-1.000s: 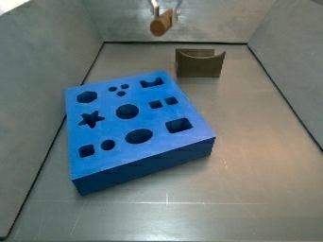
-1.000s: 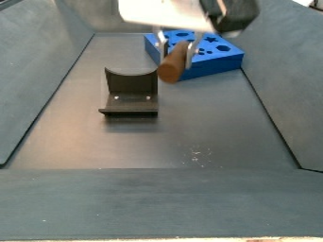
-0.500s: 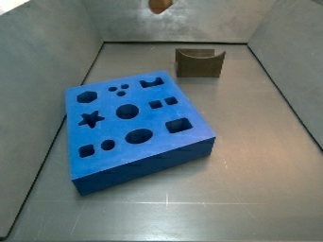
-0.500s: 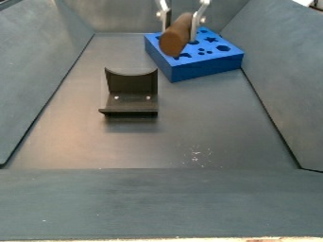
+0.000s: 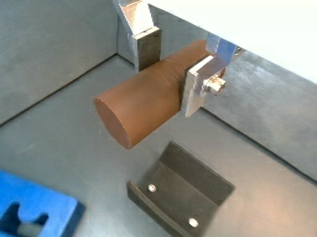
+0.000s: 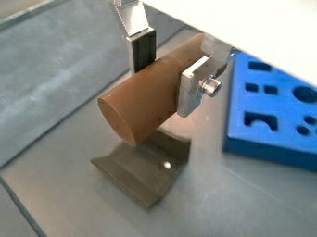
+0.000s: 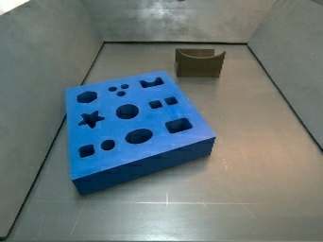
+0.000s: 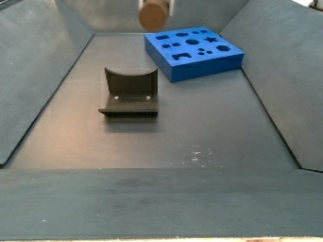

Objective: Pick up the round object. Move up. Place the round object on the fixture. Regrasp the round object. Move to above the board. Insert the round object.
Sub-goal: Place the round object on the fixture.

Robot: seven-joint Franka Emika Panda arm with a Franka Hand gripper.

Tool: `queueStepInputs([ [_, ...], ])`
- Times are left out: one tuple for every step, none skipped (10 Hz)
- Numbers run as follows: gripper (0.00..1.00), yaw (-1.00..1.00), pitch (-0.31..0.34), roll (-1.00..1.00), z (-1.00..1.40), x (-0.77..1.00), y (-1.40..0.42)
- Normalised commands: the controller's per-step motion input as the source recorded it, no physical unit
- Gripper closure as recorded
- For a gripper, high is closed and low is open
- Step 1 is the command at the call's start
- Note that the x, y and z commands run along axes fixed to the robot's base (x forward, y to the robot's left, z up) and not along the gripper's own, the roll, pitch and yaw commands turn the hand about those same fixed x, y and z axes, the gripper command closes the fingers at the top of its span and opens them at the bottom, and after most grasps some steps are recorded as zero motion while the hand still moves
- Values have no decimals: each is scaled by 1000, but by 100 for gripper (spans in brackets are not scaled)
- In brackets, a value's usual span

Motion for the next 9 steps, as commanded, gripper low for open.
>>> queueStepInputs([
  [100,148,146,98,207,1000,-112],
  [100,103,194,94,177,1000,-98],
  [100,80,229,91,137,1000,-79],
  [100,73,239,90,118,1000,-71],
  [100,65,265,87,93,1000,-56],
  [100,64,281,85,79,1000,-46],
  [100,64,275,85,60,1000,-37],
  [100,66,274,82,43,992,-31],
  [100,68,279,78,36,924,-26],
])
